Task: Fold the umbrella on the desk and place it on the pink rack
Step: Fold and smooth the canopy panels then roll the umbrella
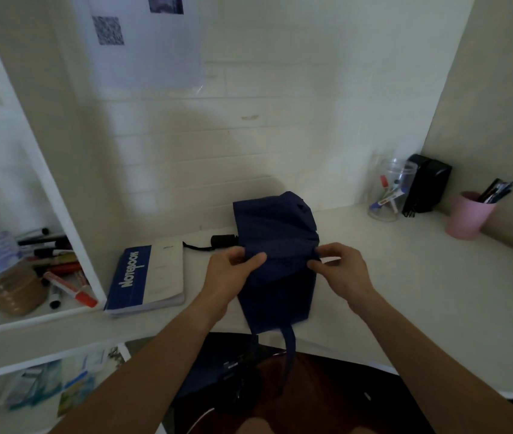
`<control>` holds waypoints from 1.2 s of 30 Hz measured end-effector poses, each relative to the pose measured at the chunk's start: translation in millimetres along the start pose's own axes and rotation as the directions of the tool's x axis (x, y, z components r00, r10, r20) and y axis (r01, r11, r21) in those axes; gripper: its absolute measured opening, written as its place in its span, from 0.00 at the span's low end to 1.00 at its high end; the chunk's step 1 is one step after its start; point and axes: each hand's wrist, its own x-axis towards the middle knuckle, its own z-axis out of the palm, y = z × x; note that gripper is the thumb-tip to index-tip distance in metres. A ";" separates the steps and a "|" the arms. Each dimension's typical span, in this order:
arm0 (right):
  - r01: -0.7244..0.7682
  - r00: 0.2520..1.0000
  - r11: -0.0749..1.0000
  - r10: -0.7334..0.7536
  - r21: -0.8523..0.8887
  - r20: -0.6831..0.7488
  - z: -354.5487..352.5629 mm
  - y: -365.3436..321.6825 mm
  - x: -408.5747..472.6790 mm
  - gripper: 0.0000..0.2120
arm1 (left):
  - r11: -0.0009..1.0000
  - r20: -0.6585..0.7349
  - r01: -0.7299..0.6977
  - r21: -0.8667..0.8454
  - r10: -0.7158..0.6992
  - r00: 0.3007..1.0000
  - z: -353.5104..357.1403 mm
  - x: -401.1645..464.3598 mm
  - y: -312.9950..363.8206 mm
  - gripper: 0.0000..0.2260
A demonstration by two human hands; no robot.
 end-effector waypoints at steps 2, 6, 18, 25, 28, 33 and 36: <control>0.001 1.000 0.997 -0.002 0.072 0.016 -5.7 -1.5 -0.9 0.07 | 0.999 -0.003 -0.004 -0.039 0.004 1.000 -0.6 -2.3 5.1 0.09; 0.039 0.991 0.980 -0.063 0.193 0.119 -12.8 -2.6 -15.9 0.05 | 0.997 0.030 -0.004 -0.081 0.006 1.000 -7.8 -11.0 -1.4 0.17; -0.311 0.938 0.847 0.201 0.430 0.283 1.1 15.8 -44.7 0.16 | 0.967 0.060 -0.055 0.247 0.041 0.997 -17.6 -31.4 -61.0 0.31; -0.304 0.950 0.876 0.253 0.374 0.182 6.9 9.6 -47.7 0.13 | 0.954 -0.006 -0.054 0.295 0.058 0.998 -8.1 -38.1 -55.0 0.26; -0.308 0.950 0.886 0.266 0.347 0.163 2.8 10.4 -51.2 0.10 | 0.896 -0.057 -0.093 0.433 0.131 0.990 -10.3 -38.5 -58.8 0.27; -0.342 0.937 0.902 0.306 0.262 0.169 4.0 16.0 -55.5 0.08 | 0.849 -0.104 -0.086 0.521 0.163 0.981 -9.8 -41.0 -63.0 0.17; -0.333 0.943 0.895 0.324 0.297 0.082 8.9 15.8 -54.9 0.07 | 0.851 -0.118 -0.073 0.520 0.157 0.981 -7.3 -42.2 -59.7 0.17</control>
